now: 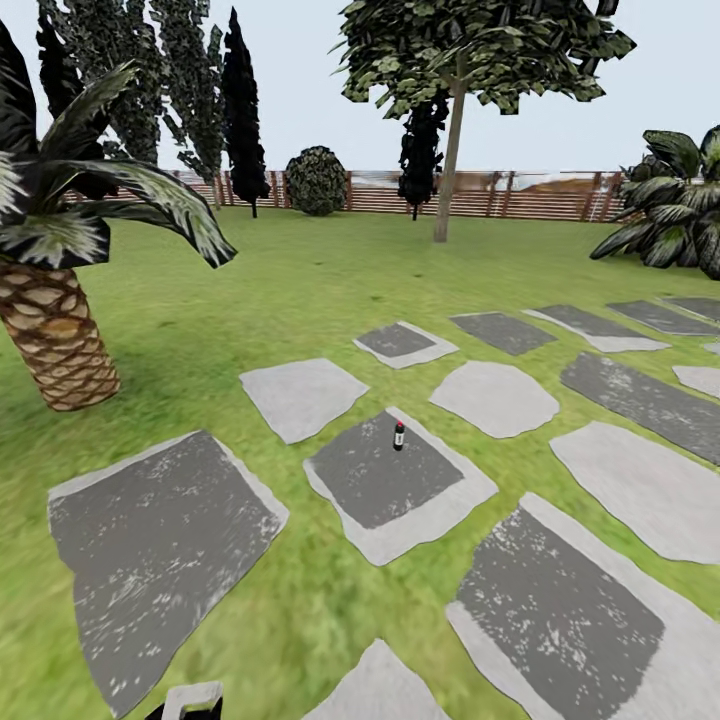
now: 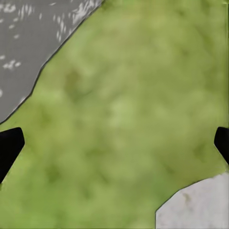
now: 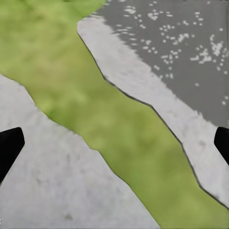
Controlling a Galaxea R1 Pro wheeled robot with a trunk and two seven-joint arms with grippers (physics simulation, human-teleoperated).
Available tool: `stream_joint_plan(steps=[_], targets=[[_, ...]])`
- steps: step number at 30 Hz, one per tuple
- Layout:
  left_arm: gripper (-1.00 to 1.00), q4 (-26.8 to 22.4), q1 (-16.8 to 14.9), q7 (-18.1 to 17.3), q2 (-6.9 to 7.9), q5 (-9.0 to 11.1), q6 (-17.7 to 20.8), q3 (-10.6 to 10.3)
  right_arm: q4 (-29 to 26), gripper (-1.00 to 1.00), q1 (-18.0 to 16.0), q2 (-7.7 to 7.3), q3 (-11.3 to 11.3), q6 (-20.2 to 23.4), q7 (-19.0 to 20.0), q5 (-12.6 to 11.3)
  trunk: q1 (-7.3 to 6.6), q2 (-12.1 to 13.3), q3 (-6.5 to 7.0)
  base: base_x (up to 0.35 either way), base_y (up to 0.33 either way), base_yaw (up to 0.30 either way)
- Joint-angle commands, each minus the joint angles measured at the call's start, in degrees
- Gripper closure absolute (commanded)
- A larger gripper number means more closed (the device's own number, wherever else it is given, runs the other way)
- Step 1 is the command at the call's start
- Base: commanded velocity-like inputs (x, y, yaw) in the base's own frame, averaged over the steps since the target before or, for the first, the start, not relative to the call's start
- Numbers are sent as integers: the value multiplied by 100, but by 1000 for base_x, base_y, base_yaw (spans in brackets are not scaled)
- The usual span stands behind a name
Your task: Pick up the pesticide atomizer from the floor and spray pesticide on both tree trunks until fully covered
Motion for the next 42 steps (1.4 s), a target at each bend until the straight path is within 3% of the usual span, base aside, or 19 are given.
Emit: stream_joint_plan(steps=[1, 42], targets=[[-100, 3, -1, -3, -1, 19, -18, 9, 3, -100, -3, 0, 2, -18, -1, -20, 2, -2, -5, 293, 189, -260], [-100, 3, -1, -12, -1, 28, -26, 9, 3, -100, -3, 0, -1, -18, 1, -20, 2, -2, -5, 248, 231, -262]])
